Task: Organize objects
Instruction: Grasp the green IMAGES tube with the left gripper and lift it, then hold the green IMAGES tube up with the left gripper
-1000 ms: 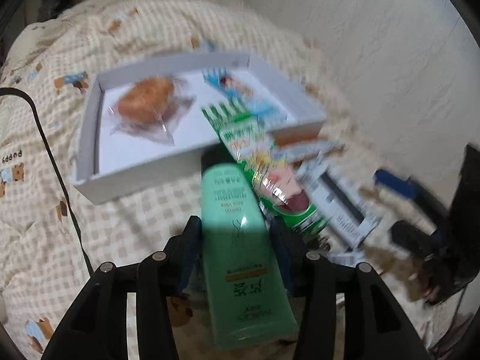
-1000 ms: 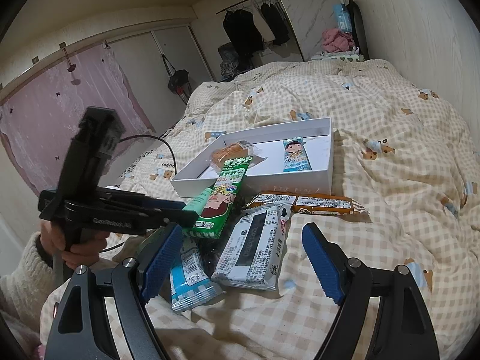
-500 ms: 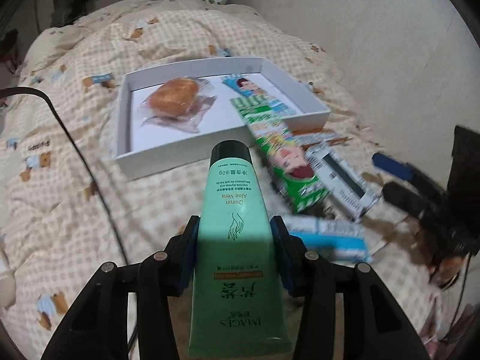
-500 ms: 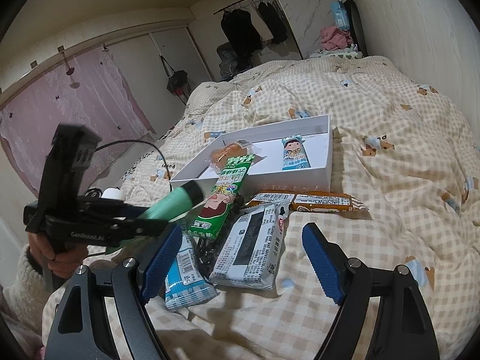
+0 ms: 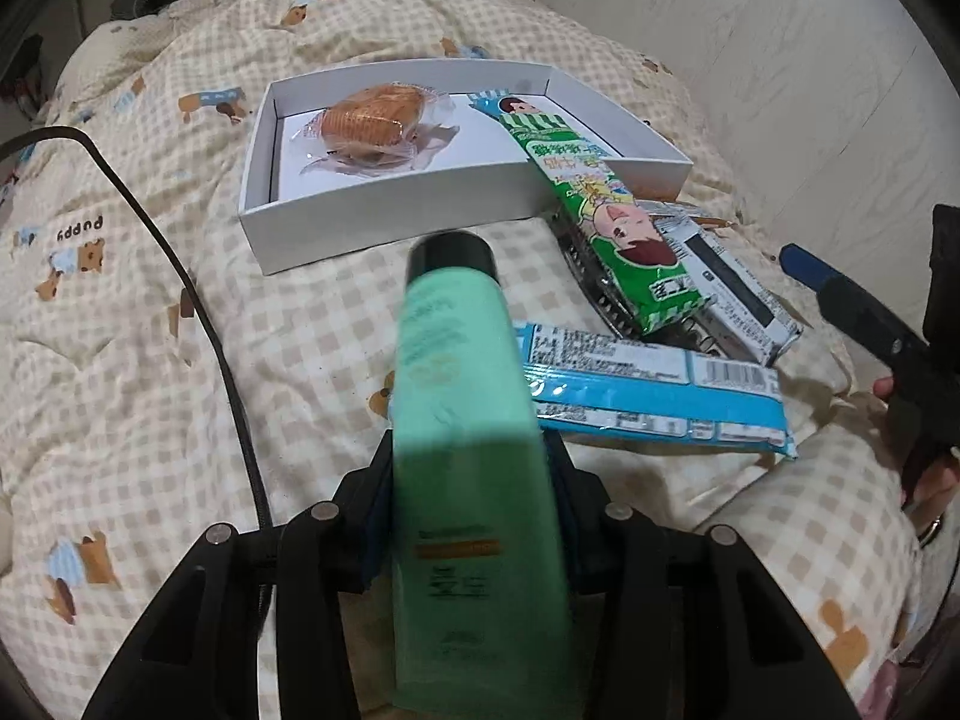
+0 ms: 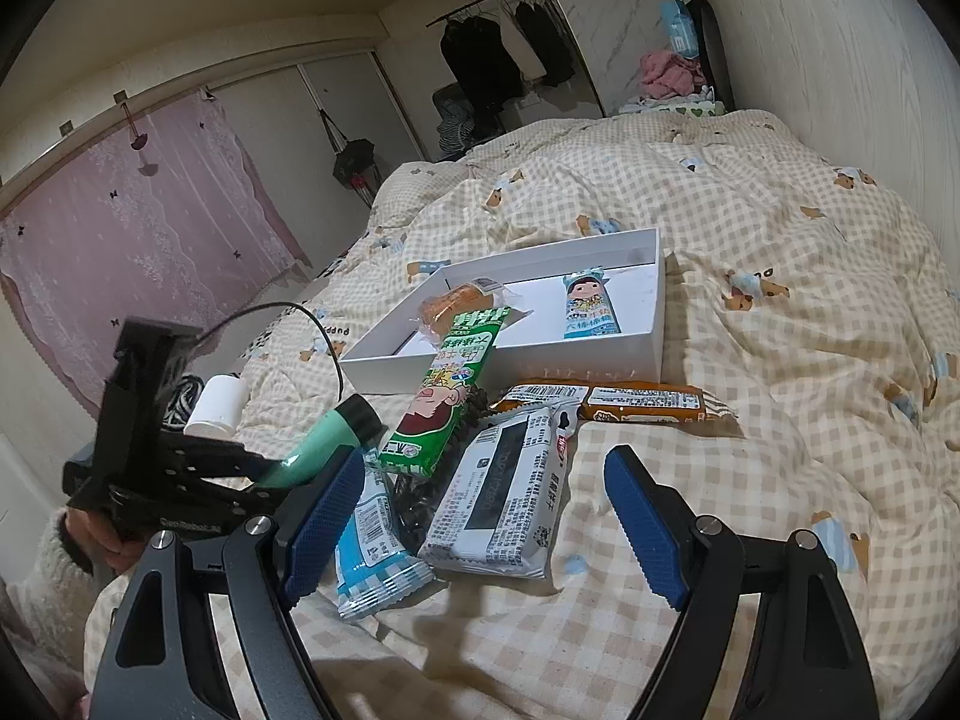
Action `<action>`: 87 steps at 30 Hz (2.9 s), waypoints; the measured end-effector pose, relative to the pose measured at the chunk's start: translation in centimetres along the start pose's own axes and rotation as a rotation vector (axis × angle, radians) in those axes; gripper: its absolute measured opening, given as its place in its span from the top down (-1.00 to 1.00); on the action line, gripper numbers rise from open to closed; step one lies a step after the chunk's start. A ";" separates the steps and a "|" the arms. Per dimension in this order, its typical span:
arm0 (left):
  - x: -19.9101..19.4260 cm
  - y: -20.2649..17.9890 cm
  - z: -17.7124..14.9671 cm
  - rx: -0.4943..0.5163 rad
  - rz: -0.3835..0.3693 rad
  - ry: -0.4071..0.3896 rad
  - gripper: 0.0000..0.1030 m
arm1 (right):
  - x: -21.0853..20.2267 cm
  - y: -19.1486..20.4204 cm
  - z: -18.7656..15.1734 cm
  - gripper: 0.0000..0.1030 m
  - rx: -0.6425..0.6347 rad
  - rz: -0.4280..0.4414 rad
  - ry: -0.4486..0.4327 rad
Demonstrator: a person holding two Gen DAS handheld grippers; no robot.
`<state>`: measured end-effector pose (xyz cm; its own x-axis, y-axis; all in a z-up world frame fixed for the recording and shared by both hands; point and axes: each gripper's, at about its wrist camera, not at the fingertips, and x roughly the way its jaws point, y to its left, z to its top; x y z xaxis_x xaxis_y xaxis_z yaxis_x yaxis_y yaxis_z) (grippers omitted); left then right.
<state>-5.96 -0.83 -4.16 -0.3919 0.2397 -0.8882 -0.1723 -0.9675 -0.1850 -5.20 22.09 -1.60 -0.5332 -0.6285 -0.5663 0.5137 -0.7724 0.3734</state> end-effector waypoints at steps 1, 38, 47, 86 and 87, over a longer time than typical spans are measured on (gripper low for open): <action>0.0 -0.1 0.0 -0.001 0.002 -0.009 0.07 | 0.0 0.0 0.0 -0.62 -0.001 -0.001 0.000; -0.8 2.6 1.0 -0.159 -0.171 -0.048 0.08 | 0.2 -0.1 -0.2 -0.62 0.009 0.005 0.010; -6.3 2.5 1.1 -0.187 -0.193 -0.264 0.08 | 0.2 -0.1 -0.2 -0.62 0.010 0.006 0.011; -5.7 0.8 -2.2 -0.185 -0.153 -0.433 0.08 | 0.4 -0.3 -0.2 -0.62 0.014 -0.006 0.027; -5.8 0.8 -2.3 -0.186 -0.154 -0.433 0.08 | 0.4 -0.3 -0.2 -0.62 0.013 -0.007 0.027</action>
<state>-1.76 -3.16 -0.17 -0.7211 0.3541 -0.5955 -0.1091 -0.9068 -0.4071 -5.44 22.05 -2.04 -0.5182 -0.6204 -0.5887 0.5009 -0.7781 0.3790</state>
